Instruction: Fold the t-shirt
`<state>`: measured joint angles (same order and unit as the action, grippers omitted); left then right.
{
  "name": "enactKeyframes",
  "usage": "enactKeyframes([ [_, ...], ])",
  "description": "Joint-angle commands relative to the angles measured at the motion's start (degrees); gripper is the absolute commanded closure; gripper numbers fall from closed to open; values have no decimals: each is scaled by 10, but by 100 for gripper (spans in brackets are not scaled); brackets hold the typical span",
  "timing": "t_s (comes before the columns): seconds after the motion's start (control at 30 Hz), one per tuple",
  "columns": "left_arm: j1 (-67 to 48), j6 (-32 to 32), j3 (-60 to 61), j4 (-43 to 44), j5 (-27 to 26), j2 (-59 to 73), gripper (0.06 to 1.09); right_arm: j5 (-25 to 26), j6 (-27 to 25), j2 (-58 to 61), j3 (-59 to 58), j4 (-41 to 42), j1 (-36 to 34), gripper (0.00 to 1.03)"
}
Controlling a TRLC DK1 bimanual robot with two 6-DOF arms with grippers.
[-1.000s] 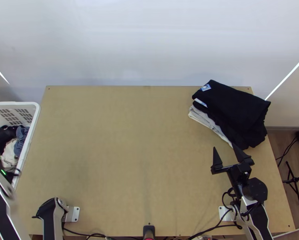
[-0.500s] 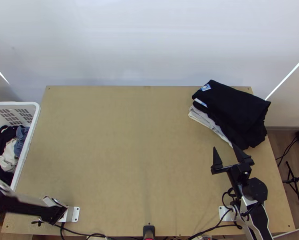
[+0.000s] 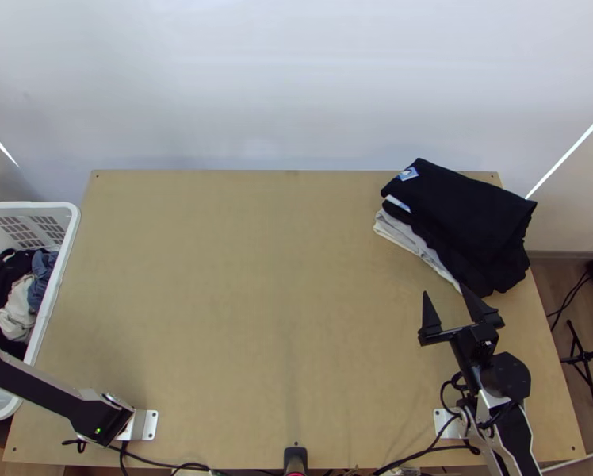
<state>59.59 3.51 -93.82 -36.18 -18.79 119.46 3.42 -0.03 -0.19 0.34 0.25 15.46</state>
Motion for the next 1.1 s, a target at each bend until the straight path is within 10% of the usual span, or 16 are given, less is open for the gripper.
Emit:
enactKeyframes([
  [0.0, -14, -3, -45, -18, -58, 90, 10, 0, -1, 0, 0, 0, 0, 4],
  [0.3, -36, 7, -93, -34, -123, 149, 10, 0, -1, 0, 0, 0, 0, 4],
  [0.83, -70, -11, -159, 42, -8, 244, 11, 0, 1, 0, 0, 0, 0, 4],
  [0.9, -71, -4, -169, 23, 34, 242, 26, 0, -1, 0, 0, 0, 0, 4],
  [1.0, -72, -4, -206, 2, 118, 236, 100, 0, -1, 0, 0, 0, 0, 4],
  [1.07, -71, 23, -261, -68, 131, 245, 105, 0, -1, 0, 0, 0, 0, 4],
])
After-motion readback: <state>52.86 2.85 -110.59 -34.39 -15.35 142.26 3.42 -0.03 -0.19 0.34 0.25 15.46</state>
